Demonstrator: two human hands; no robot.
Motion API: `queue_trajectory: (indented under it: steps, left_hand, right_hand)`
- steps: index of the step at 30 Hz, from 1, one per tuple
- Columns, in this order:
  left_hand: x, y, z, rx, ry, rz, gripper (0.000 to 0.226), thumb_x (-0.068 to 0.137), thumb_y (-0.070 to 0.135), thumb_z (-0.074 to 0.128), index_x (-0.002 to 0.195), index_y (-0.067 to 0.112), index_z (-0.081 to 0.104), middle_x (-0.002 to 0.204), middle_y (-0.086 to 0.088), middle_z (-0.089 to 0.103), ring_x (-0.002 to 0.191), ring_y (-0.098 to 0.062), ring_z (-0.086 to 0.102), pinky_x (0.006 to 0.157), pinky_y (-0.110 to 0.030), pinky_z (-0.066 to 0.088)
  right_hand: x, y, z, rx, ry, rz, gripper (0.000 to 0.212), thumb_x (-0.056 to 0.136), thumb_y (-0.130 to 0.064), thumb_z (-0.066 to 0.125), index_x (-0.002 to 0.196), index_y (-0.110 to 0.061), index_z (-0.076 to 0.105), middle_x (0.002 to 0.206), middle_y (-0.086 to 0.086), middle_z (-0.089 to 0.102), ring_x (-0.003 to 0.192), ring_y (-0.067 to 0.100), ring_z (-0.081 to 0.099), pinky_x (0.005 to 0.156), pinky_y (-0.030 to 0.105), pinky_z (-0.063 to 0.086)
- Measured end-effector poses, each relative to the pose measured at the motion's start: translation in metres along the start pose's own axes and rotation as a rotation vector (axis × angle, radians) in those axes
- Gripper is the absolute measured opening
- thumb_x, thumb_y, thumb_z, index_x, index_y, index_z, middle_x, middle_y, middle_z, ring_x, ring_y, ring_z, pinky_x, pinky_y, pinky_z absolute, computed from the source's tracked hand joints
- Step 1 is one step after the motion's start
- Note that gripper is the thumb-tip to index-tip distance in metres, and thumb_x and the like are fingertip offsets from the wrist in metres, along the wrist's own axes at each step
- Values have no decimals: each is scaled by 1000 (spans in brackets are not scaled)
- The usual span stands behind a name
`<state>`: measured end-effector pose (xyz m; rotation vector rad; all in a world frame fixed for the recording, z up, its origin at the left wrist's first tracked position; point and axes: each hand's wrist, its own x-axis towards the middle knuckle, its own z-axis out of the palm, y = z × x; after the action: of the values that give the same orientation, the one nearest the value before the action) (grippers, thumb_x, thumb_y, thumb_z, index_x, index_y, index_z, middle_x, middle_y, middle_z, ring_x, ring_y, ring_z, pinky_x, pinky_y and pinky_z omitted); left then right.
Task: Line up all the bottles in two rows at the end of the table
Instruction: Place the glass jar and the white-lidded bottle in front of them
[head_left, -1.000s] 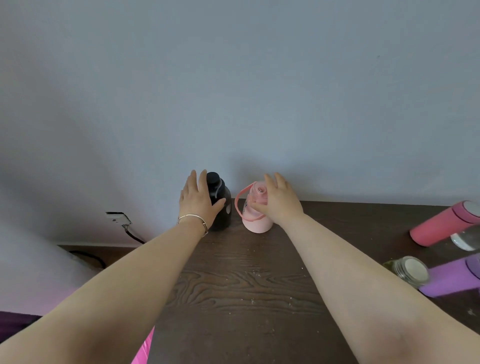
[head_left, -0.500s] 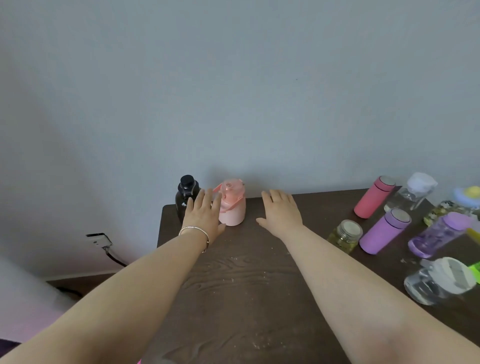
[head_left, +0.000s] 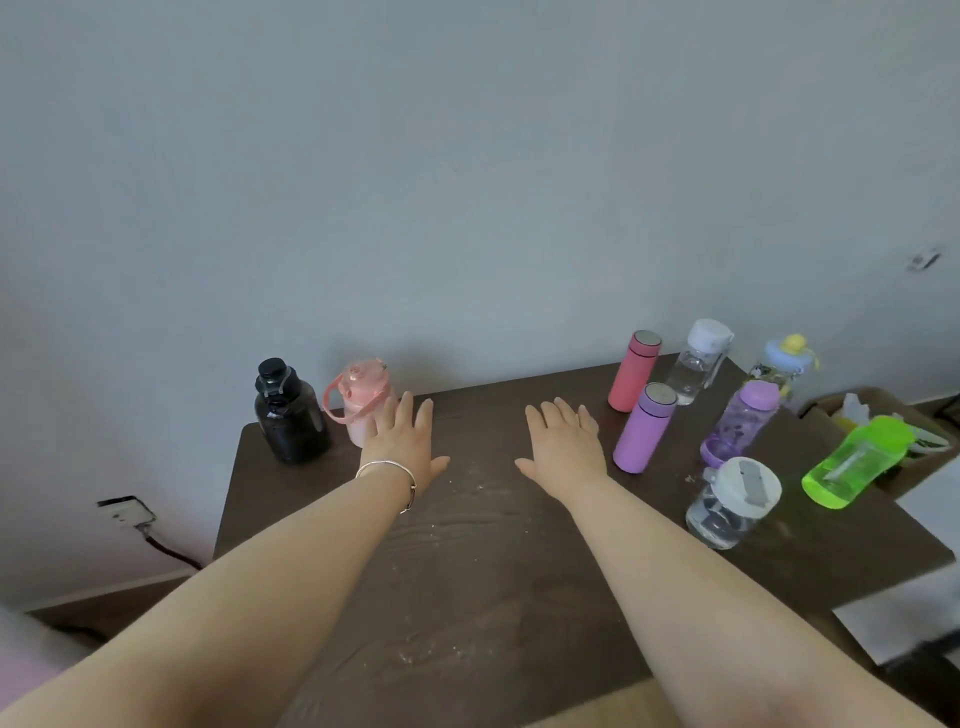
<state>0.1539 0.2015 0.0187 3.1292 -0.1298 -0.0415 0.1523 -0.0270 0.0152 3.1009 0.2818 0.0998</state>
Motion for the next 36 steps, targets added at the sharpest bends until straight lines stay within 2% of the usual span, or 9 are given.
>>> queue_trajectory:
  steps: [11,16,21,28,32,36]
  left_hand:
    - [-7,169,10,-67,-11,115,89,91,62,50,156,20,9,165,-8,8,152,-30,6,122,-48,14]
    - [-5,217,20,-93,-18,136,89,89,63,52,155,19,15,163,-7,14,151,-30,11,121,-46,17]
    - [8,236,31,-72,-27,152,86,88,63,55,151,16,20,161,-8,19,149,-32,16,118,-45,22]
    - [49,235,41,-101,-69,140,82,89,59,57,151,17,22,161,-8,17,148,-30,15,117,-43,22]
    - [76,230,54,-207,-122,96,89,88,59,58,155,20,14,163,-8,14,149,-31,16,118,-45,25]
    - [94,227,72,-392,-174,13,95,86,56,63,156,17,12,161,-8,20,142,-34,28,109,-49,38]
  right_hand:
    - [-84,157,2,60,72,220,80,86,-62,58,144,-11,37,144,11,45,140,31,32,118,51,21]
    - [-116,213,13,96,59,350,82,87,-62,57,150,-16,31,149,9,40,144,29,28,119,49,20]
    - [-130,243,27,129,23,461,78,86,-61,58,148,-24,31,152,8,36,144,31,28,119,49,22]
    - [-116,255,48,188,-2,585,81,86,-59,61,149,-22,28,155,13,32,143,32,29,117,45,25]
    - [-99,256,60,322,-8,690,90,84,-58,65,153,-19,21,156,13,29,142,32,31,113,41,33]
    - [-85,251,73,427,12,806,96,82,-57,69,153,-18,17,150,10,33,135,29,40,104,39,42]
